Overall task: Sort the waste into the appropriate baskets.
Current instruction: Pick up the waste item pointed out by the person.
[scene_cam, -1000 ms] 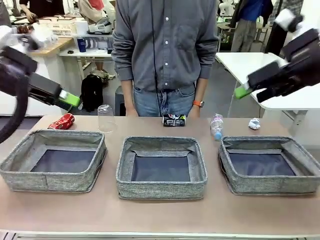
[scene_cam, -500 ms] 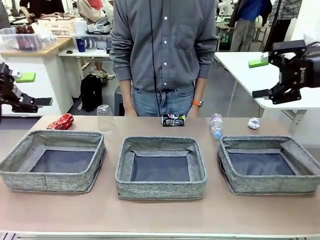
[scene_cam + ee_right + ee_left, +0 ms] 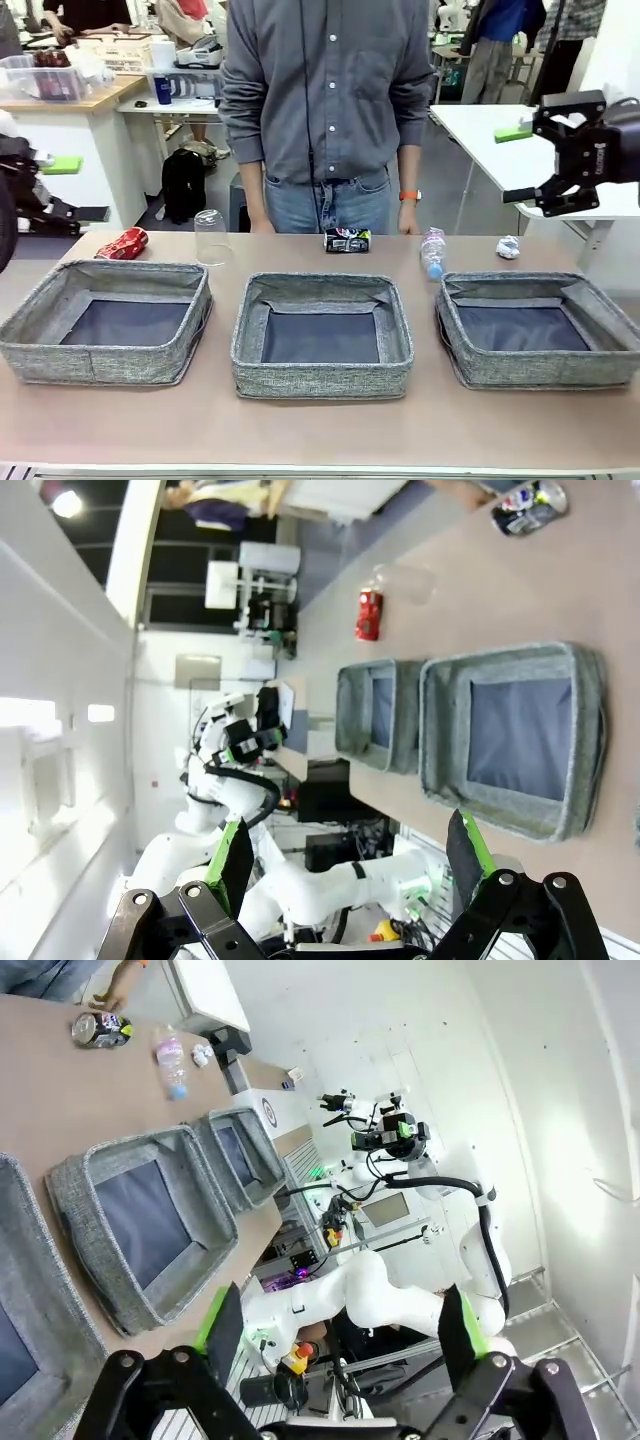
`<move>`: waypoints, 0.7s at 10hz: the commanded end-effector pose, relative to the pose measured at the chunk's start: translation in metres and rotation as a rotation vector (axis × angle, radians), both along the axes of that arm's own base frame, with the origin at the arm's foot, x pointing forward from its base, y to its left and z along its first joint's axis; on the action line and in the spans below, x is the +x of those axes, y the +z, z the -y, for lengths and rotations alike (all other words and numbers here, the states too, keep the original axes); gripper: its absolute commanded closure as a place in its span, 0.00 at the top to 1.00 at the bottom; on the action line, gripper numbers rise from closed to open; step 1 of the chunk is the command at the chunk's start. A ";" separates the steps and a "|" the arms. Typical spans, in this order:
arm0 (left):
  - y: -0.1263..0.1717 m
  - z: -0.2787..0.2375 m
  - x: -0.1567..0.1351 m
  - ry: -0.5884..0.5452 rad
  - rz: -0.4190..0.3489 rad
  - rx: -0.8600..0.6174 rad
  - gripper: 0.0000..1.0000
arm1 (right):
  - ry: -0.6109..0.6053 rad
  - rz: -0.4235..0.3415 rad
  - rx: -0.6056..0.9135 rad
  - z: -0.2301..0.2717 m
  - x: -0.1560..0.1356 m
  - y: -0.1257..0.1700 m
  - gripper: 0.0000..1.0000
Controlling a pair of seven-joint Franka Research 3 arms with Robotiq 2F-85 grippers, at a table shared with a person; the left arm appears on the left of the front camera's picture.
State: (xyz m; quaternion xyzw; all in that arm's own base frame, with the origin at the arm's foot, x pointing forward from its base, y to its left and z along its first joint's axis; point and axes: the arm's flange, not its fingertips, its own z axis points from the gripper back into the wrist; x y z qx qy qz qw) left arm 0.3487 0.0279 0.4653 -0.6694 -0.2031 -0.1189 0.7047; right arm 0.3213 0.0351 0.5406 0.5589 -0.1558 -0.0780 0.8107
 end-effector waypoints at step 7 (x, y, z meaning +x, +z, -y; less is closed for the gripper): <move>0.002 0.002 0.001 0.000 0.033 -0.024 1.00 | 0.009 0.037 0.020 0.001 0.002 0.001 1.00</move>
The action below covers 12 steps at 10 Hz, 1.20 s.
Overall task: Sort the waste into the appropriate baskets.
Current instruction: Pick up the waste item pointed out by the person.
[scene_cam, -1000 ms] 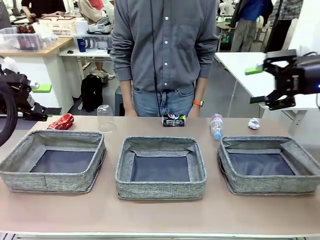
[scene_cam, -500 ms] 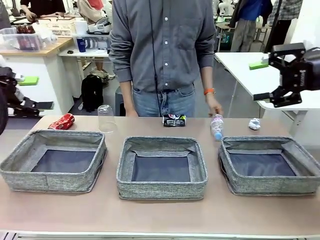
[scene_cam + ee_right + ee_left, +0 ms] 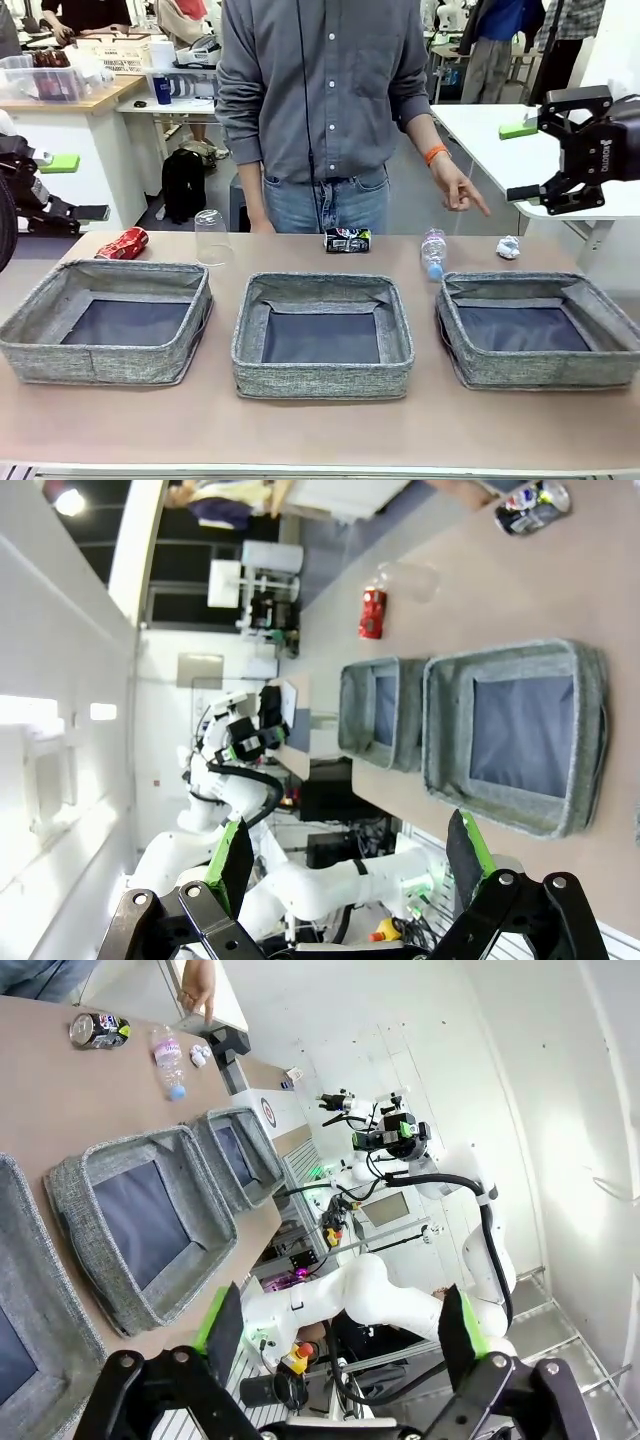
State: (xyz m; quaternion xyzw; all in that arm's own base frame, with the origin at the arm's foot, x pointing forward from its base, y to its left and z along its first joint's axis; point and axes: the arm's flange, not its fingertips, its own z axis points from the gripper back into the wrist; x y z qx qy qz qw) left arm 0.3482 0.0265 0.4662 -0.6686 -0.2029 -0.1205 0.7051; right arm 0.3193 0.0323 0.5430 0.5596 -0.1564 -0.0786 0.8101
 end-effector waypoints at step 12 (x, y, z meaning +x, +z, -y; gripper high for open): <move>0.001 0.001 0.001 0.002 0.031 -0.026 1.00 | -0.694 0.143 -1.354 0.019 0.036 0.003 1.00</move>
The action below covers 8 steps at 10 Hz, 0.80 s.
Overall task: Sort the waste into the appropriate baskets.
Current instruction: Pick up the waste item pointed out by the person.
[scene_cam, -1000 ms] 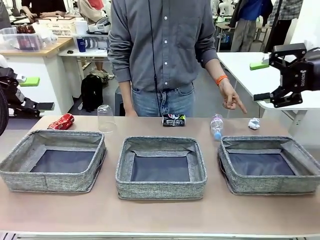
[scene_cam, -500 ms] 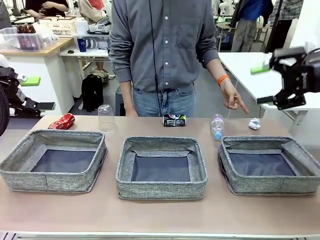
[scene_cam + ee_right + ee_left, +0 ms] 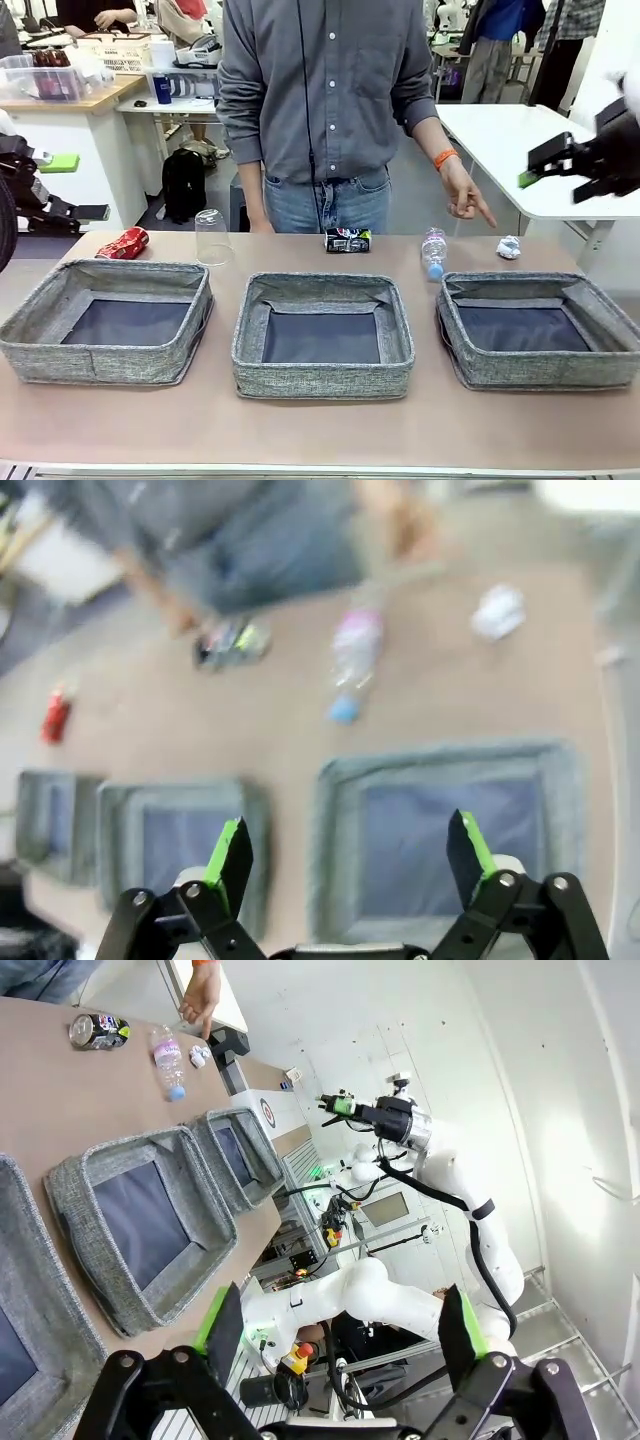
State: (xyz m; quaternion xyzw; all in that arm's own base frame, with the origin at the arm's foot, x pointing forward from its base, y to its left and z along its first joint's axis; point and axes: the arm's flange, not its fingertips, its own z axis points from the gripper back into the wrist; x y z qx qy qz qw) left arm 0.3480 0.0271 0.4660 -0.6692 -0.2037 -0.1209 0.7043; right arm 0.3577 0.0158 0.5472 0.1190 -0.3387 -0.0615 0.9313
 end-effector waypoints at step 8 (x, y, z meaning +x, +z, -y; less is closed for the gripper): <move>0.001 0.002 0.002 0.002 0.029 -0.024 1.00 | -0.111 -0.317 0.038 0.040 0.098 -0.031 1.00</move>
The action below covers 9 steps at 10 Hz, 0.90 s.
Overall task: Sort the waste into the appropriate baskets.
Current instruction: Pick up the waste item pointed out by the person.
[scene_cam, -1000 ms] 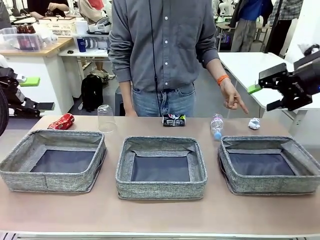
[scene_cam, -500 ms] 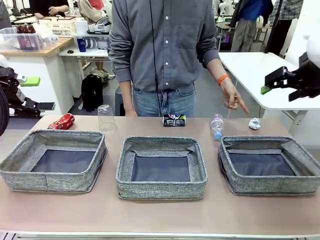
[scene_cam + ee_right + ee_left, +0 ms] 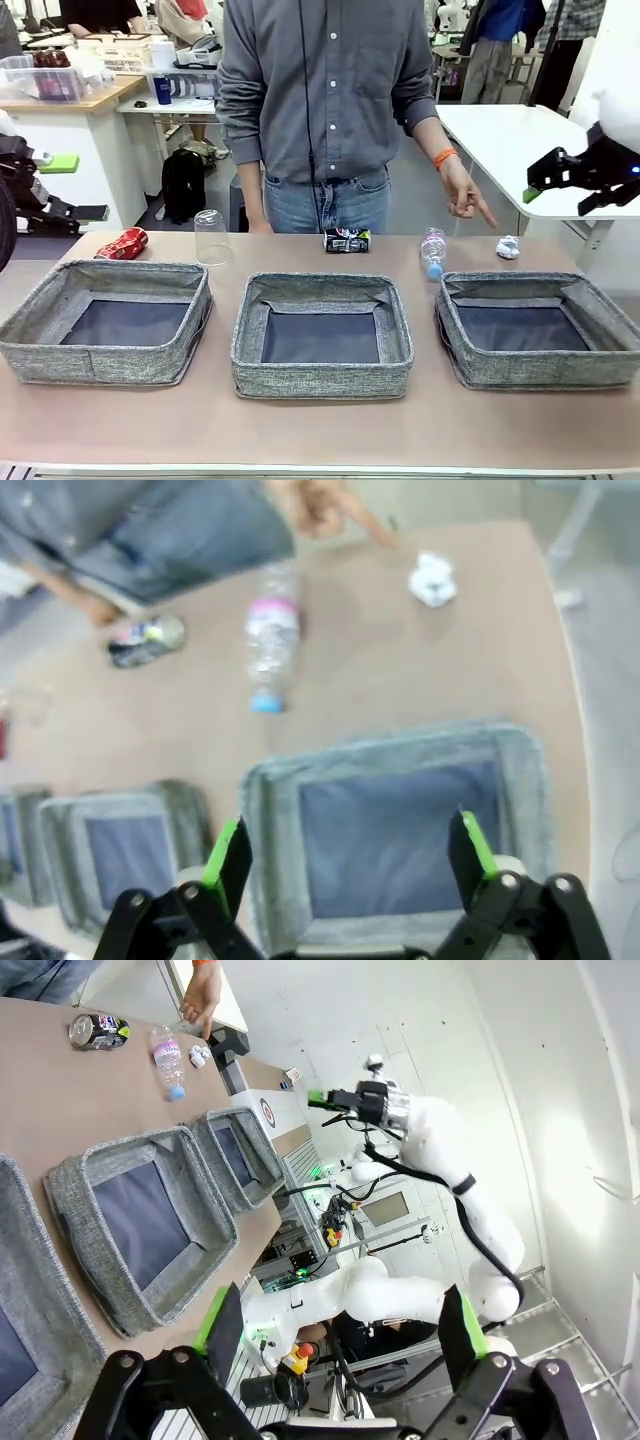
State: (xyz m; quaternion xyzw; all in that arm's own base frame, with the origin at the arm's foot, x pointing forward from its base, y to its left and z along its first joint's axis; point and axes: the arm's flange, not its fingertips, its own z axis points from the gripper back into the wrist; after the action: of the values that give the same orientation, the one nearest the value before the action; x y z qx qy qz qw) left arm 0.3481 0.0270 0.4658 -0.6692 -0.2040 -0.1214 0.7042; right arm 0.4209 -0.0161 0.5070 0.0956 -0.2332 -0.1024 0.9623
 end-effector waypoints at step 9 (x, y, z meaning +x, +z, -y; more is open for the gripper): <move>0.001 0.001 0.001 0.003 0.028 -0.024 1.00 | -0.036 -0.205 0.220 0.135 0.188 -0.131 1.00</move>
State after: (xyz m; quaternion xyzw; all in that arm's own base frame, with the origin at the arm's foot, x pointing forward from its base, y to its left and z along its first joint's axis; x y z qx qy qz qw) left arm 0.3482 0.0273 0.4655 -0.6691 -0.2048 -0.1216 0.7040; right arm 0.6003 -0.1387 0.3754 0.1452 -0.1328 -0.1724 0.9652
